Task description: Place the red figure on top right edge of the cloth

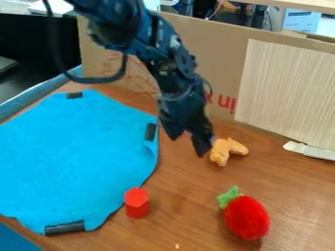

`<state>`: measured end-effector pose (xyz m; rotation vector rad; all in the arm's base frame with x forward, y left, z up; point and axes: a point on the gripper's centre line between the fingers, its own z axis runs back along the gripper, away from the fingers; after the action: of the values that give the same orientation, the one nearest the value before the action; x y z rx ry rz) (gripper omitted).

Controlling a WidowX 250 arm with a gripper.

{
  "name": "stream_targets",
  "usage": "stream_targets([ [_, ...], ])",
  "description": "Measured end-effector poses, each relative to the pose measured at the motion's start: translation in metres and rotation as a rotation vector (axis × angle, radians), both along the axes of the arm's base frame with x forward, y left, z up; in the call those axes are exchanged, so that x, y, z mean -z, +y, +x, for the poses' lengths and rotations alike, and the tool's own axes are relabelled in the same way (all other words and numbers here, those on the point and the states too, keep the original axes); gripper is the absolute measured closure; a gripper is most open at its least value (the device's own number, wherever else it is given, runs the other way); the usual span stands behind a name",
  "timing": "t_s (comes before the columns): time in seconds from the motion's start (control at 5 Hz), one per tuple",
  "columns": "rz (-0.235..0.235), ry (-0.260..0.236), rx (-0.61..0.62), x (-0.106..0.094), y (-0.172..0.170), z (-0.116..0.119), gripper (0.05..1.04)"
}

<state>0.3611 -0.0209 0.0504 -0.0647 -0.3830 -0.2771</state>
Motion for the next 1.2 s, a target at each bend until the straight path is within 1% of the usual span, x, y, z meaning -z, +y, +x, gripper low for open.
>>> stream_targets([
  [0.2, -0.034, 0.028, 0.031, 0.001, -0.033, -0.006, 0.084],
  [0.4, -0.044, 0.081, 0.046, 0.005, -0.049, -0.019, 0.084],
  [0.6, -0.028, 0.124, 0.056, 0.013, -0.043, -0.030, 0.084],
  [0.8, 0.008, 0.140, 0.097, 0.009, -0.028, -0.045, 0.084],
  [1.0, 0.036, 0.177, 0.151, 0.013, -0.024, -0.062, 0.083],
  [1.2, 0.106, 0.194, 0.220, 0.011, -0.024, -0.072, 0.084],
])
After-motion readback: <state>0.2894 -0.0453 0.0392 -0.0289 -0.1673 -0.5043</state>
